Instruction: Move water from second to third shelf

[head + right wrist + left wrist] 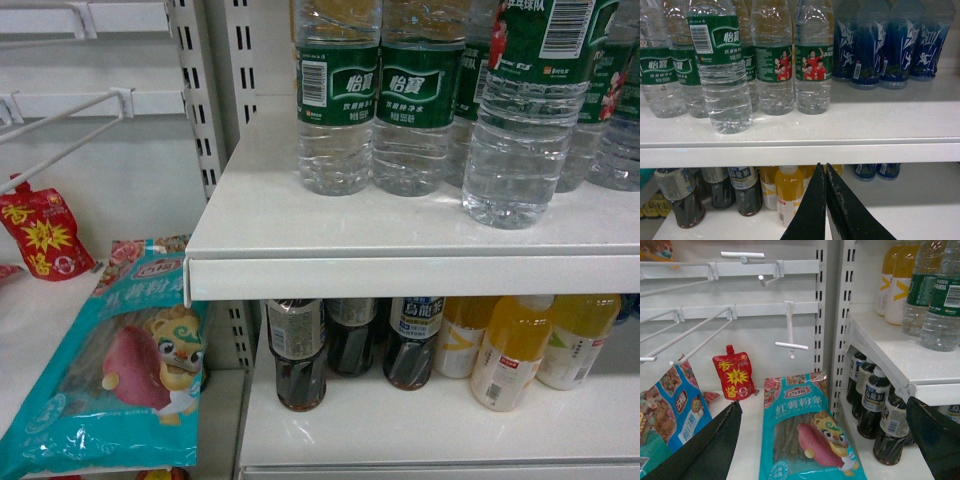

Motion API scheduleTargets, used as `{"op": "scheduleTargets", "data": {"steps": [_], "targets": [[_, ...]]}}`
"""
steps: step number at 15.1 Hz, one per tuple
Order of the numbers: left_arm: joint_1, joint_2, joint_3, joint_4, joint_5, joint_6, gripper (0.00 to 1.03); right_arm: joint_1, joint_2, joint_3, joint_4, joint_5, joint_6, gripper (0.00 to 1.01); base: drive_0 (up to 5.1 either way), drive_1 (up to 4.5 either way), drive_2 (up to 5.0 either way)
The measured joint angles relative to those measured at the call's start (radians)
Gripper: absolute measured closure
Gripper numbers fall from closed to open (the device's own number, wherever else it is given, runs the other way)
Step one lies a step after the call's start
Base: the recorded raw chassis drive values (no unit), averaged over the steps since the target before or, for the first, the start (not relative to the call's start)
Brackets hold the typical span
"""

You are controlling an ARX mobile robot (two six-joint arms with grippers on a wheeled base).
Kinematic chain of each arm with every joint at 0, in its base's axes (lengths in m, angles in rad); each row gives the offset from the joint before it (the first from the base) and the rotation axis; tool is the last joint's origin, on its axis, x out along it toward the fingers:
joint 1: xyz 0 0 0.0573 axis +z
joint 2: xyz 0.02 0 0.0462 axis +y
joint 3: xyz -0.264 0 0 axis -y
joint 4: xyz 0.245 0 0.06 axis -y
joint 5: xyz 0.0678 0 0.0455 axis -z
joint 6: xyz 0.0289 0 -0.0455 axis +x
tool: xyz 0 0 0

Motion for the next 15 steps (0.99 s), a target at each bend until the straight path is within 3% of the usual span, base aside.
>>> {"op": "scheduleTargets", "data": {"steps": [2, 3, 9, 10, 15], "targets": [[0.000, 0.000, 0.000, 0.000, 0.000, 0.000, 0.05, 0.000, 0.000, 0.000, -0.005, 0.000, 0.000, 0.99, 0.0, 0.00, 0.0], [0.000, 0.000, 0.000, 0.000, 0.000, 0.000, 0.05, 0.000, 0.000, 0.000, -0.005, 0.000, 0.000, 0.91, 0.0, 0.00, 0.0], [0.000, 0.000, 0.000, 0.000, 0.000, 0.000, 0.05, 0.000, 0.000, 0.000, -0.005, 0.000, 0.000, 0.11, 0.0, 0.00, 0.0], [0.000, 0.000, 0.000, 0.000, 0.000, 0.000, 0.05, 0.000, 0.000, 0.000, -0.005, 0.000, 0.000, 0.01, 0.0, 0.00, 0.0], [0.000, 0.000, 0.000, 0.000, 0.000, 0.000, 0.05, 0.000, 0.000, 0.000, -0.005, 0.000, 0.000, 0.03, 0.0, 0.00, 0.0]]}}
